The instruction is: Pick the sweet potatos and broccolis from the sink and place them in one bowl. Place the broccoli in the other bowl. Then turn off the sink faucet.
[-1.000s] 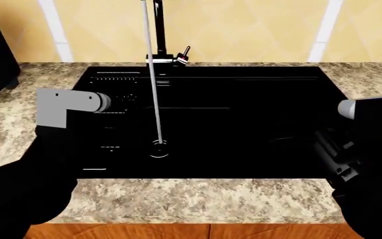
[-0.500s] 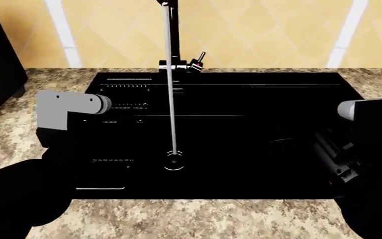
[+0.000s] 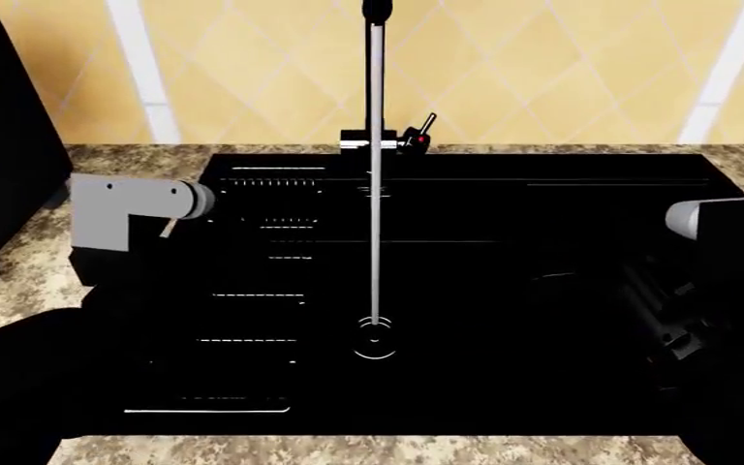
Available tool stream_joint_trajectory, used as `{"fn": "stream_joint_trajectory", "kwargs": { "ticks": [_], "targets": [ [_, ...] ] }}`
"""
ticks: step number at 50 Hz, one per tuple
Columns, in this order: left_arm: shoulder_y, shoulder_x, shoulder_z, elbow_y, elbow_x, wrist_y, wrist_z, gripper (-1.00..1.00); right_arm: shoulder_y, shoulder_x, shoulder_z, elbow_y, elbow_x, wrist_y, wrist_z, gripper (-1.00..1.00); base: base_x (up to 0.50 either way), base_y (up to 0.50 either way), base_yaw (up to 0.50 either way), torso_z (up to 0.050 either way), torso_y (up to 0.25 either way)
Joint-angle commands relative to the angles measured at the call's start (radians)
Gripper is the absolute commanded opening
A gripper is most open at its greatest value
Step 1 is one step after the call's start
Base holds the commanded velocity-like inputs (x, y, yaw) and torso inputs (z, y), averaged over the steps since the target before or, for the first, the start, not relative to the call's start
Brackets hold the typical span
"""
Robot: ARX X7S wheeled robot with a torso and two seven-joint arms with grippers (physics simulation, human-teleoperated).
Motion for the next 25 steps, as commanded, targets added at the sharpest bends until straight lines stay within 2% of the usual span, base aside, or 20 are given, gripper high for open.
{"fn": "stream_joint_trajectory", "kwargs": {
  "ticks": [1,25],
  "targets": [
    [0.006,0.004,0.004,-0.006,0.004,0.005,0.011,1.0,-0.015,0.0,0.014,-0.002,0.012,-0.004,0.019,1.0,0.0,0.0,0.0,0.0,0.0],
    [0.0,0.007,0.005,-0.003,-0.006,-0.001,0.01,1.0,0.033,0.004,-0.027,-0.002,0.053,0.063,0.04,1.0,0.0,0.0,0.0,0.0,0.0]
  ]
}}
